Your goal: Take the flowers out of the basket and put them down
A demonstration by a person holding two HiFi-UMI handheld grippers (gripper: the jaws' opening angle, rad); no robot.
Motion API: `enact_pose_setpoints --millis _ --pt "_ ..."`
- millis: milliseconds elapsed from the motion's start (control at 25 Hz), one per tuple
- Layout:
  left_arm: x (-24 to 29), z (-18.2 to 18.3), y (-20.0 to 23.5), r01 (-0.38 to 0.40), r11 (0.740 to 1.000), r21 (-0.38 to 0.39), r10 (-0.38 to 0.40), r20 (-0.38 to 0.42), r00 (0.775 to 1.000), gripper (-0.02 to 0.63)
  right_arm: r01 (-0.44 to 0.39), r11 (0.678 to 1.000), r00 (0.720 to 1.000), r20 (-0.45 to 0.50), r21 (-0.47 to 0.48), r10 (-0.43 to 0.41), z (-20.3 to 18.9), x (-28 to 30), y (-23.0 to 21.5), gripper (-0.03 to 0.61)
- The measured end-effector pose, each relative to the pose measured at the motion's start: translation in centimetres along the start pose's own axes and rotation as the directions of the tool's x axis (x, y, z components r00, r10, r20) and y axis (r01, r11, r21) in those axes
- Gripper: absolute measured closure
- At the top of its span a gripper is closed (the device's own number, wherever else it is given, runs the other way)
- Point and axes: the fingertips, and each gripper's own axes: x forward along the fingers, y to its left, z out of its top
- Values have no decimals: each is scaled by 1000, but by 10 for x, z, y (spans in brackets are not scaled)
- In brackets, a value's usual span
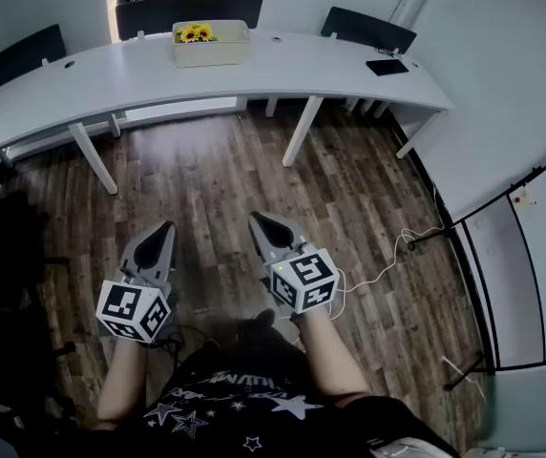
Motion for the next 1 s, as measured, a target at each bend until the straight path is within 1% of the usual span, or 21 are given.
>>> enact_pose_setpoints --millis 480,640,800,1000 --pt "-27 -3 -5 -23 1000 -8 23 18 1000 604 -8 1000 1000 -5 4 8 -7 -19 18 577" --pt "-24 -10 0 -42 999 -19 42 15 999 604 -33 999 999 -3 7 33 -13 -19 19 577" --pt "-17 -13 3 -70 997 -25 70 10 997 604 -43 999 999 -10 -20 43 -16 -13 9 577" --pt "4 -13 8 -130 991 -26 130 -2 992 604 -78 997 997 -16 -14 78 -16 4 -16 577"
